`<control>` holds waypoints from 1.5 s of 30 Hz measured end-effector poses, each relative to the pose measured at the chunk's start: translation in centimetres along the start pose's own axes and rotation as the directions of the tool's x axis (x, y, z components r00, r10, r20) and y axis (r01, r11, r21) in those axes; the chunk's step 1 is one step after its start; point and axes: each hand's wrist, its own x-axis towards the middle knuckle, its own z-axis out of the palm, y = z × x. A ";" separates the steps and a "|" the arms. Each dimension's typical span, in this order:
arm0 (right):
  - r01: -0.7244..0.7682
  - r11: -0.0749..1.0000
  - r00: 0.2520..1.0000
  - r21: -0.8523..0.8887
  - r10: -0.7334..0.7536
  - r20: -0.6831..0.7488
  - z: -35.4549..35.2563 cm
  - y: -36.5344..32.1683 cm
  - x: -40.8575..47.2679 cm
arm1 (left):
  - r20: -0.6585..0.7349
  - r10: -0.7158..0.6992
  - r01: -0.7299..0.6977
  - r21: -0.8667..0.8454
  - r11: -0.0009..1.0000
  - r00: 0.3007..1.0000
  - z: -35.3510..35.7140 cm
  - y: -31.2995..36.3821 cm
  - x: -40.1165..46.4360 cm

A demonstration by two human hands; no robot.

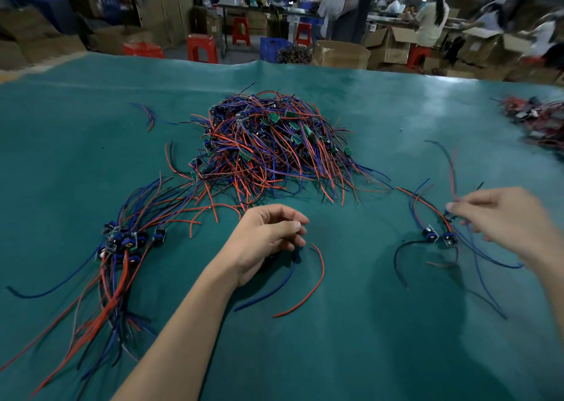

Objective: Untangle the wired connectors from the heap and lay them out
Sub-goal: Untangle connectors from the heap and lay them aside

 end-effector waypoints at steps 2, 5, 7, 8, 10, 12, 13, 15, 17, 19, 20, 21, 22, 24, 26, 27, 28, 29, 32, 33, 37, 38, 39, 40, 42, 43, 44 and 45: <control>0.060 0.988 0.998 -0.142 -0.056 0.034 0.8 -1.2 0.3 | -0.007 -0.005 0.005 0.005 1.000 1.000 0.0 0.0 0.0; 0.218 0.959 0.976 -0.181 -0.208 0.071 2.5 -4.9 0.3 | -0.012 -0.012 0.012 0.000 1.000 1.000 0.0 0.1 0.0; 0.353 0.928 0.933 -0.122 -0.339 0.119 4.2 -8.1 0.1 | -0.016 -0.018 0.018 -0.003 1.000 1.000 0.1 0.2 -0.1; 0.413 0.905 0.906 -0.097 -0.398 0.146 5.3 -9.8 0.0 | -0.018 -0.021 0.021 -0.003 1.000 1.000 0.1 0.2 -0.1; 0.502 0.863 0.855 -0.058 -0.485 0.182 7.8 -12.8 0.3 | -0.022 -0.021 0.021 -0.005 1.000 1.000 0.2 0.3 -0.1; 0.520 0.853 0.824 0.027 -0.510 0.248 10.3 -15.3 0.7 | -0.027 -0.019 0.019 -0.012 1.000 0.999 0.3 0.4 -0.2; 0.507 0.859 0.814 0.061 -0.501 0.295 11.5 -16.2 1.0 | -0.028 -0.020 0.019 -0.016 1.000 0.999 0.3 0.5 -0.2; 0.496 0.867 0.806 0.036 -0.476 0.352 13.6 -17.4 1.6 | -0.029 -0.023 0.023 -0.021 1.000 0.999 0.3 0.5 -0.2; 0.458 0.889 0.820 0.024 -0.432 0.375 15.1 -17.8 2.1 | -0.025 -0.025 0.024 -0.021 0.999 0.999 0.3 0.5 -0.2; 0.425 0.904 0.836 0.044 -0.411 0.365 15.8 -17.7 2.3 | -0.024 -0.026 0.025 -0.021 0.999 0.999 0.2 0.5 -0.2; 0.420 0.906 0.845 0.054 -0.412 0.342 15.9 -17.6 2.4 | -0.024 -0.026 0.026 -0.022 0.999 0.999 0.2 0.5 -0.2; 0.410 0.909 0.856 0.077 -0.412 0.312 15.9 -17.3 2.4 | -0.023 -0.028 0.028 -0.024 0.999 0.999 0.2 0.5 -0.2; 0.394 0.912 0.870 0.115 -0.410 0.274 15.7 -17.1 2.5 | -0.024 -0.030 0.030 -0.027 0.999 0.999 0.2 0.5 -0.2; 0.355 0.914 0.902 0.198 -0.390 0.184 14.9 -16.4 2.4 | -0.026 -0.035 0.034 -0.033 0.999 0.999 0.3 0.5 -0.2; 0.298 0.899 0.926 0.322 -0.354 0.130 13.9 -15.6 2.0 | -0.028 -0.039 0.039 -0.033 0.999 0.999 0.3 0.5 -0.2; 0.259 0.879 0.935 0.401 -0.333 0.126 13.4 -15.1 1.6 | -0.030 -0.042 0.041 -0.034 0.999 0.999 0.3 0.5 -0.2; 0.222 0.854 0.938 0.471 -0.318 0.135 12.8 -14.6 1.2 | -0.032 -0.043 0.042 -0.037 0.998 0.999 0.3 0.5 -0.2; 0.188 0.826 0.937 0.531 -0.313 0.156 12.3 -14.1 0.6 | -0.038 -0.045 0.044 -0.043 0.998 0.998 0.3 0.5 -0.2; 0.104 0.745 0.918 0.659 -0.327 0.224 11.4 -12.4 -1.4 | -0.072 -0.046 0.039 -0.088 0.995 0.996 0.3 0.6 -0.2; 0.085 0.727 0.914 0.681 -0.329 0.237 11.3 -11.8 -2.1 | -0.084 -0.045 0.036 -0.104 0.994 0.995 0.4 0.7 -0.1; 0.027 0.676 0.860 0.736 -0.391 0.328 11.7 -10.2 -4.6 | -0.094 -0.037 0.025 -0.127 0.992 0.995 0.4 0.7 -0.1; 0.010 0.676 0.827 0.737 -0.420 0.373 11.8 -10.2 -5.0 | -0.089 -0.033 0.021 -0.123 0.992 0.995 0.5 0.7 -0.1; -0.008 0.680 0.784 0.733 -0.450 0.427 12.0 -10.3 -5.4 | -0.083 -0.028 0.018 -0.122 0.992 0.996 0.5 0.7 0.0; -0.029 0.682 0.732 0.730 -0.483 0.480 12.1 -10.5 -5.7 | -0.079 -0.024 0.014 -0.125 0.992 0.997 0.6 0.7 -0.1; -0.068 0.682 0.622 0.728 -0.542 0.566 12.4 -11.0 -6.3 | -0.081 -0.019 0.009 -0.123 0.992 0.997 0.5 0.8 -0.1; -0.073 0.686 0.576 0.724 -0.564 0.592 12.5 -11.2 -6.6 | -0.082 -0.019 0.009 -0.116 0.993 0.996 0.5 0.8 -0.1; -0.067 0.689 0.536 0.722 -0.585 0.609 12.5 -11.3 -6.7 | -0.082 -0.017 0.008 -0.109 0.994 0.996 0.5 0.7 -0.1; -0.061 0.689 0.495 0.722 -0.607 0.622 12.5 -11.4 -6.9 | -0.081 -0.013 0.004 -0.108 0.994 0.997 0.5 0.7 -0.1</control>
